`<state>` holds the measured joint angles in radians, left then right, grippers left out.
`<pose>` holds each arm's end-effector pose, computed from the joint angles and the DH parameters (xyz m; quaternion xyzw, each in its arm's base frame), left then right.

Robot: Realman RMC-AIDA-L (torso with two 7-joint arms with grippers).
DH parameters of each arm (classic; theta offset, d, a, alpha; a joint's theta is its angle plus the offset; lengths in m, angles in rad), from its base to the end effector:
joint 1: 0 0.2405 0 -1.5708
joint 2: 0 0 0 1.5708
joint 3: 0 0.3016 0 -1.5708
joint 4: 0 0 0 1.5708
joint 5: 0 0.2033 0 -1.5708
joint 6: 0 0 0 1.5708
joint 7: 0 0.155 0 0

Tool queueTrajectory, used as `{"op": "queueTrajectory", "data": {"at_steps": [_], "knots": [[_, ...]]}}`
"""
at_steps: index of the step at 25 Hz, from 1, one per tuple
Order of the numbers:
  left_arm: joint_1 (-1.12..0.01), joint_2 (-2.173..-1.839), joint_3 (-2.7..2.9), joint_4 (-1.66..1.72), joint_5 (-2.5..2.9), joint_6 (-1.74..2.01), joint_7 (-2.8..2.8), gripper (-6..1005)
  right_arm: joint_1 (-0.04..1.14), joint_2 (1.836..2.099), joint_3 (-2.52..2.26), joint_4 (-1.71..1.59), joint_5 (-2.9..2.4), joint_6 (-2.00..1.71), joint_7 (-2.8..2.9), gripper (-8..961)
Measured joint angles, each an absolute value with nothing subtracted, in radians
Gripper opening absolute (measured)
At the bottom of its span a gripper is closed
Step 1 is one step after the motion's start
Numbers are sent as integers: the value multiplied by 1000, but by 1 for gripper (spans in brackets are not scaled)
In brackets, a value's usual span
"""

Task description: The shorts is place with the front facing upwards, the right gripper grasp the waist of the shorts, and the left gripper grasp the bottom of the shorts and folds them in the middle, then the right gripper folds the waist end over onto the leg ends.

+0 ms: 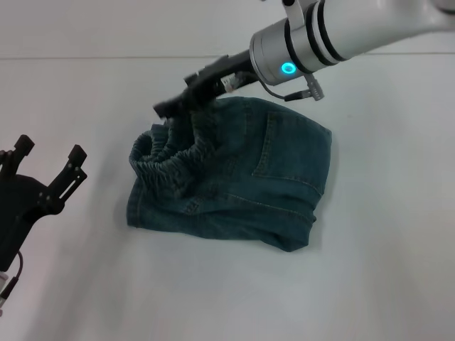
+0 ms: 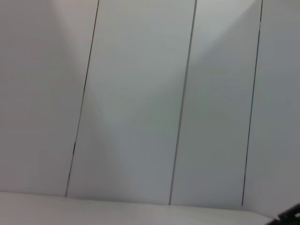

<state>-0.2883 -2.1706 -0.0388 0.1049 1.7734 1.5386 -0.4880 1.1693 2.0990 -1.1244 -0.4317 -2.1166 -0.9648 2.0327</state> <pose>-0.3602 0.2654 -0.0512 -0.7220 -0.2432 -0.3969 0.5119 0.0918 0.4794 -0.1207 -0.9592 0.2383 0.0644 0.1379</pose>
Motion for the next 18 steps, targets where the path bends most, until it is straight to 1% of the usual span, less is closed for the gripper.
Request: {"op": "queueTrajectory", "data": {"at_steps": [2,3,5,9,13,14,17,18], "knots": [[-288,-2171,-38,105,1774,1542,-497,937,1141,2099,-1124,-412,-2002,-902,1947,941],[-288,-2170,-38,106,1774,1544,-506,937,1107,2099,-1121,-413,-1910,-879,1876,942],[-288,-2168,-34,113,1781,1550,-533,937,1086,2097,-1120,-419,-1861,-876,1842,942],[-288,-2166,-2,149,1786,1585,-609,937,959,2082,-1116,-522,-1746,-959,1773,942],[-294,-2164,107,230,1788,1628,-731,936,798,2057,-1114,-701,-1744,-1143,1779,942],[-298,-2163,149,260,1788,1638,-766,936,755,2047,-1114,-743,-1747,-1195,1781,942],[-314,-2162,273,346,1788,1670,-887,936,663,2005,-1106,-810,-1750,-1347,1784,941],[-321,-2162,305,368,1788,1682,-918,936,617,1972,-1088,-815,-1751,-1450,1775,941]]}}
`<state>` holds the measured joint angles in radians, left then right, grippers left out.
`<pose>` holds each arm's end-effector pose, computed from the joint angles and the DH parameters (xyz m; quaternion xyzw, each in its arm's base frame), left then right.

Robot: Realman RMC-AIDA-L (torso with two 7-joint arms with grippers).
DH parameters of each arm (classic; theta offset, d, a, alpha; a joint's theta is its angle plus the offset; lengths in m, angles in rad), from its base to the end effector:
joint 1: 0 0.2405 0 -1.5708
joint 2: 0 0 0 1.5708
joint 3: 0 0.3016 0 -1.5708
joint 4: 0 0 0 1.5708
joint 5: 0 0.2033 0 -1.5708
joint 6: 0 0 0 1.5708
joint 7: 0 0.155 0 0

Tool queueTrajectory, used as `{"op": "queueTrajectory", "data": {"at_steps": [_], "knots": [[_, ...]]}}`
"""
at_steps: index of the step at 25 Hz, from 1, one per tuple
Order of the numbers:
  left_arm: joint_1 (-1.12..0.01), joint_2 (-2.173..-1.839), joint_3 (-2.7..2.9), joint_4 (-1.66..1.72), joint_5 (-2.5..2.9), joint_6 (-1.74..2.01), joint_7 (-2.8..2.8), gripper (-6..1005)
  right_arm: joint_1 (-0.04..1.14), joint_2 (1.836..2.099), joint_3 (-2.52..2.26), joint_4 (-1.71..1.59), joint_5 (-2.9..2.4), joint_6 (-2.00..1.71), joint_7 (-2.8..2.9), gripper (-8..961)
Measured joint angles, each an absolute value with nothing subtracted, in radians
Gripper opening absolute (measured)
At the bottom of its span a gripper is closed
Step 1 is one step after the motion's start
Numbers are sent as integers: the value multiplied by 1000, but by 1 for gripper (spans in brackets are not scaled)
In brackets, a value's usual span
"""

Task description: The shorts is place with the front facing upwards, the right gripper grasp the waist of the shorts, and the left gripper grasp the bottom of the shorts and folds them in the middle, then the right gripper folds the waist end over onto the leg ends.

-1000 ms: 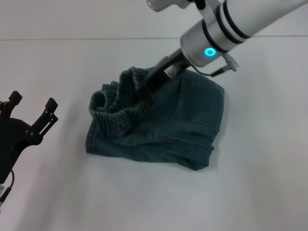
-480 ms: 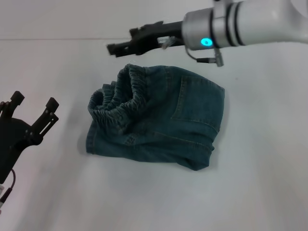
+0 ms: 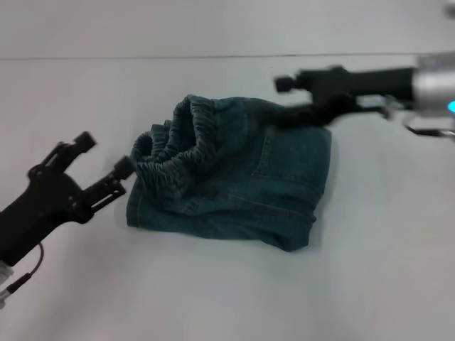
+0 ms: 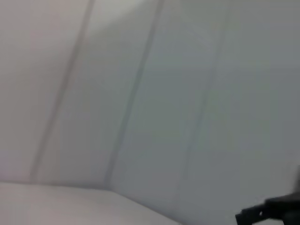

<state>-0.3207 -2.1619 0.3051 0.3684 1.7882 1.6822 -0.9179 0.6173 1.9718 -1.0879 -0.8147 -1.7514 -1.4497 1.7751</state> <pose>-0.3295 0.2720 -0.0400 -0.8087 -0.2339 -0.4399 0.3127 0.2205 0.3976 -0.0070 -0.9459 0.2286 0.2139 0.0853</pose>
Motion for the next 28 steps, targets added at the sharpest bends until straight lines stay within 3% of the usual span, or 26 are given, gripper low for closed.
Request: {"op": "queueTrajectory", "data": {"at_steps": [5,12,17,28], "knots": [[-387,-2158,472,424,1788,1726,-1031,937,534,1934,-1014,-813,-1754,-1578,1723,941],[-540,-2163,648,392,1788,1556,-1096,937,455,1908,-907,-808,-1800,-1722,1664,942],[-636,-2163,728,351,1787,1373,-1147,936,456,1914,-865,-816,-1912,-1805,1662,941],[-643,-2164,690,351,1774,1103,-1148,936,451,1938,-830,-808,-1933,-1807,1638,942]]}}
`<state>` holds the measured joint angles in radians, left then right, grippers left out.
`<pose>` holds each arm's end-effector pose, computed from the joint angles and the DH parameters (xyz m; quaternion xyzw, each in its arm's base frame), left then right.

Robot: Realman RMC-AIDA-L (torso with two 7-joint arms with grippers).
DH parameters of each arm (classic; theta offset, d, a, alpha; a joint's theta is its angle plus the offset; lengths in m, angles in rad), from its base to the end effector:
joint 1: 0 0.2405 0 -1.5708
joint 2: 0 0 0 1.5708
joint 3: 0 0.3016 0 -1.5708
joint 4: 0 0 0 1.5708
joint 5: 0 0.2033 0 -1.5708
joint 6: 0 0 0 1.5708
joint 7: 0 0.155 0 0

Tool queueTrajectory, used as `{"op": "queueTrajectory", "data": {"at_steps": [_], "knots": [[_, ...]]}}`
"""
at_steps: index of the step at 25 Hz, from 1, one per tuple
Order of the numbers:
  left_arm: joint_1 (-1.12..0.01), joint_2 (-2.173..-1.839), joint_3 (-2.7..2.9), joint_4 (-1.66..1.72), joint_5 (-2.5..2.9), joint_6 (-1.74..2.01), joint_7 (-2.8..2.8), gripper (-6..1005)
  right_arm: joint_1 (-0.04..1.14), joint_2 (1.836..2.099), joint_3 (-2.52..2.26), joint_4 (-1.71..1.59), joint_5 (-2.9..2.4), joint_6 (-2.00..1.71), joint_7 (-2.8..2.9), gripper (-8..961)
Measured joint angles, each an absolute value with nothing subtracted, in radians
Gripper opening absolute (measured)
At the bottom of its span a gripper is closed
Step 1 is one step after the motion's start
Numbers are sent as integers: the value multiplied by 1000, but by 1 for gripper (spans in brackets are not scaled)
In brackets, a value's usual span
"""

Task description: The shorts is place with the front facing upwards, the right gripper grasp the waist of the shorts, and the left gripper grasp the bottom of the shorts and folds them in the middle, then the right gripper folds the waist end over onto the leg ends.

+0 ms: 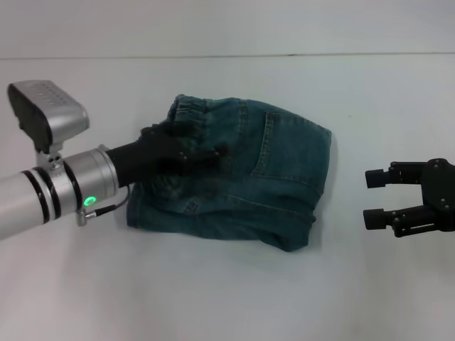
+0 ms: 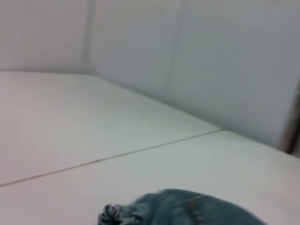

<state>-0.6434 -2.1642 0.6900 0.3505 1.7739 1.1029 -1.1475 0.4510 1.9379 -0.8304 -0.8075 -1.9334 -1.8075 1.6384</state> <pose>-0.2728 0.3890 -0.1053 -0.8939 -0.2682 -0.2596 0.2483 0.2990 0.3191 0.0326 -0.9460 0.2492 0.2040 0.0352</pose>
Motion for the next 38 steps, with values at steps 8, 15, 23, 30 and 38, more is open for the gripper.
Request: {"op": "queueTrajectory", "data": {"at_steps": [8,15,23,30,38], "knots": [[-638,-2164,596,345,1767,1003,-1111,937,464,1948,-828,-807,-1929,-1805,1628,941],[-575,-2163,577,387,1702,1054,-1097,937,473,1954,-825,-807,-1928,-1809,1624,941],[-374,-2141,544,609,1767,1499,-1205,934,474,1969,-797,-807,-1927,-1812,1619,942],[-285,-2137,534,744,1948,1673,-1291,932,465,1992,-790,-805,-1932,-1792,1587,942],[-284,-2130,486,758,2040,1735,-1342,932,462,1996,-780,-741,-1934,-1752,1518,942]]}}
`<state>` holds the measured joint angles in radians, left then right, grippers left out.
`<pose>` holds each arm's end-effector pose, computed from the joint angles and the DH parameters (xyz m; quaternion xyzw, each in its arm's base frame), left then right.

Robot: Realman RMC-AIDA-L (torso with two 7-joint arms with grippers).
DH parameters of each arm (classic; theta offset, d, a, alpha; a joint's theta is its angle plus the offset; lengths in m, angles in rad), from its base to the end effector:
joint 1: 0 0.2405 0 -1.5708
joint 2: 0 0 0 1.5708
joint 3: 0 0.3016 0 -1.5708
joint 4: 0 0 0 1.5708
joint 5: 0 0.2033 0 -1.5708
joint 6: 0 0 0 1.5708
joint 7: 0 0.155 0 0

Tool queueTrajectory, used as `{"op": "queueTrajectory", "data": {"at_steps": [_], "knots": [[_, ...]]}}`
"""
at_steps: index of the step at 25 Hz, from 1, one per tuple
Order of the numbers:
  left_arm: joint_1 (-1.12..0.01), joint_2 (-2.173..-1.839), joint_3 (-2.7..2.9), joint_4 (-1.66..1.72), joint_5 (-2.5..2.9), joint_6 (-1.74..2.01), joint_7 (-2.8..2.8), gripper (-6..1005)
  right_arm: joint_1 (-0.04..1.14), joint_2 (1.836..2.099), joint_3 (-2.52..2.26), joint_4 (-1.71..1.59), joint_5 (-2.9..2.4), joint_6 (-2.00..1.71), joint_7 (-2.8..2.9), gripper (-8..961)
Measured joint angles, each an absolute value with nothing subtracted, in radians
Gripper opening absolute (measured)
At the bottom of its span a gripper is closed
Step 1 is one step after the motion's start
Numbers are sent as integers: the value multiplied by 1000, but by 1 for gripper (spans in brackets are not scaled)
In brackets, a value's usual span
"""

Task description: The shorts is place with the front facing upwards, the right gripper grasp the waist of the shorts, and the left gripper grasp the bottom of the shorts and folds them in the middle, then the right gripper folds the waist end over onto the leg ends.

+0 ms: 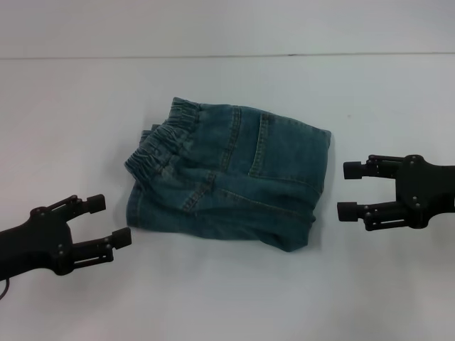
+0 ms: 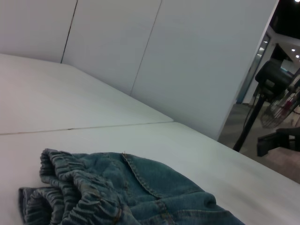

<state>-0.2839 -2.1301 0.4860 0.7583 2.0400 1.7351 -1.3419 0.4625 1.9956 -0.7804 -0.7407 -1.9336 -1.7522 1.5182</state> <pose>-0.3461 0.2617 -0.0132 -0.8969 -0.2885 -0.2866 0.1740 0.2950 0.3219 0.0072 -0.9416 0.2281 0.2408 0.0580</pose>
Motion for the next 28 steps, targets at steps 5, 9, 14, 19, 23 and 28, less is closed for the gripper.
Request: {"op": "queueTrajectory", "data": {"at_steps": [5,9,14,19,23,28], "knots": [[-287,-2128,477,759,2037,1741,-1342,933,469,2003,-783,-713,-1934,-1722,1476,941],[-293,-2127,476,760,2036,1743,-1343,933,472,2012,-784,-710,-1934,-1689,1461,941],[-299,-2128,476,760,2036,1743,-1343,933,479,2017,-786,-710,-1934,-1682,1454,941],[-301,-2128,475,759,2035,1743,-1343,932,485,2019,-787,-710,-1934,-1676,1454,942],[-301,-2128,475,760,2035,1742,-1344,932,487,2020,-787,-710,-1934,-1674,1454,942],[-303,-2128,475,761,2035,1743,-1345,932,489,2021,-787,-710,-1934,-1669,1454,941]]}}
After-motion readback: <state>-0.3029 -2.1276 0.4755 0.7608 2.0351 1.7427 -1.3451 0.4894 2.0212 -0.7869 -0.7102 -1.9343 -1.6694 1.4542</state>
